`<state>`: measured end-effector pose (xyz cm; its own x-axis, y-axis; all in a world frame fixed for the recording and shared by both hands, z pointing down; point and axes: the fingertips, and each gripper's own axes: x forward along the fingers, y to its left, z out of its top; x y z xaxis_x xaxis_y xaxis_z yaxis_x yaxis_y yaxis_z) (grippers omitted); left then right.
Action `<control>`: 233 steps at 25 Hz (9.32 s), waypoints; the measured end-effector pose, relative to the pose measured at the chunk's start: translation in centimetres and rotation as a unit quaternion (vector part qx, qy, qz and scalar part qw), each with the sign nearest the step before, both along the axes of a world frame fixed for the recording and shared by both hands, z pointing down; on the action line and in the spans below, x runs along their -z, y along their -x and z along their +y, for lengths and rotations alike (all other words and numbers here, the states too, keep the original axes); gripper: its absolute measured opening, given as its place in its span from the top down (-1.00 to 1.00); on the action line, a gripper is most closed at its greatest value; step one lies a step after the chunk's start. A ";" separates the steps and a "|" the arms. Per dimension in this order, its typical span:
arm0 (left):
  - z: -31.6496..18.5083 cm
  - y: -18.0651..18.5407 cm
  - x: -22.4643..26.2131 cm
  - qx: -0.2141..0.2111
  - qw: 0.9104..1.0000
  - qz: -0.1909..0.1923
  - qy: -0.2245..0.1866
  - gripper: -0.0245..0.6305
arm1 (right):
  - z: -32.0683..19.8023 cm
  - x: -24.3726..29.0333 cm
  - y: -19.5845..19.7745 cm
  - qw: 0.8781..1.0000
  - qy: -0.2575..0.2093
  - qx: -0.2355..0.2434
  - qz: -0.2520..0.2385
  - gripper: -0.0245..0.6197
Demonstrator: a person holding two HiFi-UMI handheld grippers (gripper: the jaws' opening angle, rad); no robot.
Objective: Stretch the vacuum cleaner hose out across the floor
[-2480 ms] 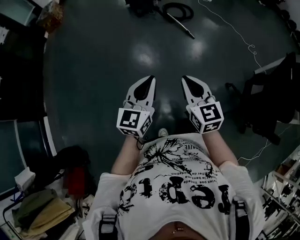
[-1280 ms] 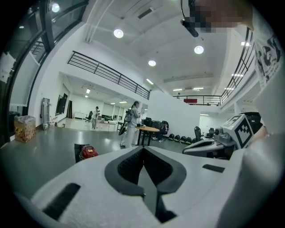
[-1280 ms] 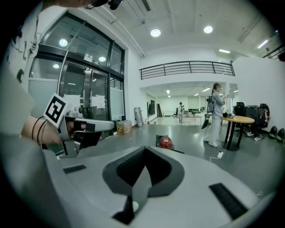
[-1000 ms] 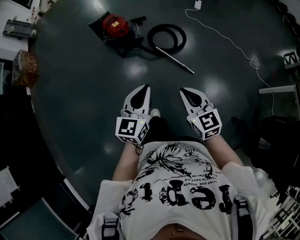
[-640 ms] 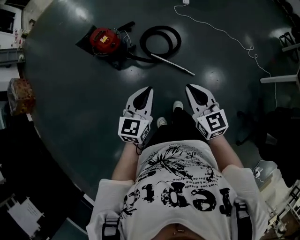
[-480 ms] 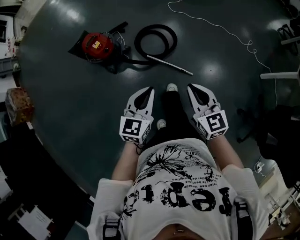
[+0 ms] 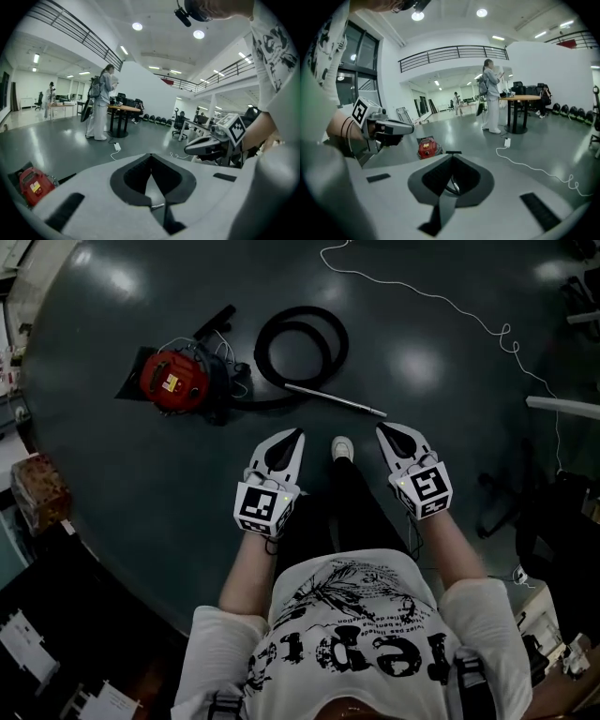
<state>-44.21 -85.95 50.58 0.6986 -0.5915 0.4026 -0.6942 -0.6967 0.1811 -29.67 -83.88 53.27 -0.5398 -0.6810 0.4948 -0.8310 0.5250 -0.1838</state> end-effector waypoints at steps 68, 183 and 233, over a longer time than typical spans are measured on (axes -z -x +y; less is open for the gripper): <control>-5.2 -1.1 -48.6 -0.093 0.984 0.041 0.147 0.91 | 0.9 -57.4 6.7 0.899 0.260 0.258 0.242 0.53; 80.5 -64.9 4.1 -0.838 0.534 -0.087 -0.070 -0.14 | 83.7 7.9 -52.7 0.820 0.432 0.003 0.375 0.60; 120.7 -80.2 2.6 -0.810 0.458 -0.321 -0.175 0.70 | 122.4 17.7 -73.8 0.512 0.266 -0.005 0.816 0.40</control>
